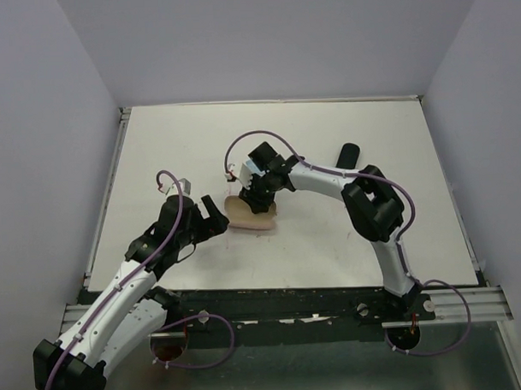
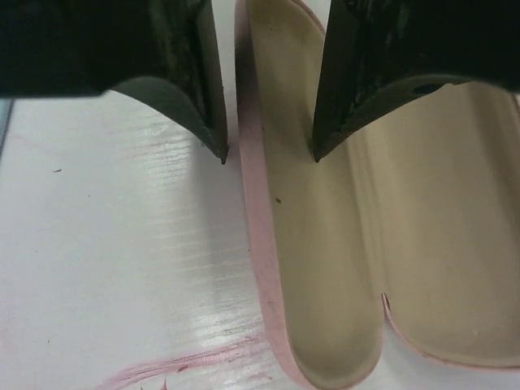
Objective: Organize the sunglasses
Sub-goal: Place the opened sunglasses case at the center of the board.
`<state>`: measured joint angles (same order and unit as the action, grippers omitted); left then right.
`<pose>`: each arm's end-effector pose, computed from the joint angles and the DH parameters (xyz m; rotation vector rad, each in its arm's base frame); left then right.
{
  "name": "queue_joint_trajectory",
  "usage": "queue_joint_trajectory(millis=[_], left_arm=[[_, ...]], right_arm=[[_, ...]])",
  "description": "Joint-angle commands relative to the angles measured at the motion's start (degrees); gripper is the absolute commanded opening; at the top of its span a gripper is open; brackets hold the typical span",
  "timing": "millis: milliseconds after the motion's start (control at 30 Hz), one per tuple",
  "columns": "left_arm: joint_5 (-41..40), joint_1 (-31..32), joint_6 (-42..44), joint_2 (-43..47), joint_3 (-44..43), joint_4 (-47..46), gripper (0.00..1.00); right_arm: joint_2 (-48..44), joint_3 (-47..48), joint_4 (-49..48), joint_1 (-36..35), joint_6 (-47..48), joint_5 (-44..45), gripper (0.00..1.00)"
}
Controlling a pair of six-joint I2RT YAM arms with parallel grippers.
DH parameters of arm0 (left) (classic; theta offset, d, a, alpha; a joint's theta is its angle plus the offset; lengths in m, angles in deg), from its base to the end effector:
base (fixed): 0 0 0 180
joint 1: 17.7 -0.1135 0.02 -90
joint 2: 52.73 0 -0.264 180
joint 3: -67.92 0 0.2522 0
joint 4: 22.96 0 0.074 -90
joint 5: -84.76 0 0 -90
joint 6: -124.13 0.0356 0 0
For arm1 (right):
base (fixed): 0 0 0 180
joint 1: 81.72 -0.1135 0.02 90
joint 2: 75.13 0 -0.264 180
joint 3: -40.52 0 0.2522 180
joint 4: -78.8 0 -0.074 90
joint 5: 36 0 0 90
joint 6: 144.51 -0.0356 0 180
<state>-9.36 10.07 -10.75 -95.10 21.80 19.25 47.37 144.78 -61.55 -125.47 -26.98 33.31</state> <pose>0.1449 -0.0734 0.2398 -0.3833 2.2782 -0.5936 0.3224 0.3261 0.1663 -1.6139 2.0183 0.5711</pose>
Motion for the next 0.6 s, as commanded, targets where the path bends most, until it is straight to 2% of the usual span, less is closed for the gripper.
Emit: queue_joint_trajectory(millis=[0,200,267,300,400,567], left_arm=[[-0.4,0.1,-0.6,0.8,-0.3,0.3,0.99],[0.7,0.1,-1.2,2.1,-0.6,0.0,0.99],[1.2,0.1,-1.3,2.6,-0.5,-0.3,0.99],[1.3,0.1,-1.3,2.6,-0.7,-0.4,0.99],[0.8,0.0,-1.3,2.8,-1.5,-0.1,0.99],[0.0,0.0,-1.1,2.3,-2.9,-0.6,0.99]], right_arm=[[1.1,1.0,2.6,0.3,3.5,1.3,0.57],[-7.0,-0.6,-5.1,0.3,-1.1,8.5,0.78],[-10.6,-1.9,-9.5,0.4,-4.4,13.3,0.9],[-12.3,-2.5,-11.5,0.4,-6.9,16.7,1.0],[-17.8,-4.6,-17.3,1.9,-15.8,24.3,1.0],[-27.5,-13.3,-21.3,8.9,-42.9,39.0,1.0]])
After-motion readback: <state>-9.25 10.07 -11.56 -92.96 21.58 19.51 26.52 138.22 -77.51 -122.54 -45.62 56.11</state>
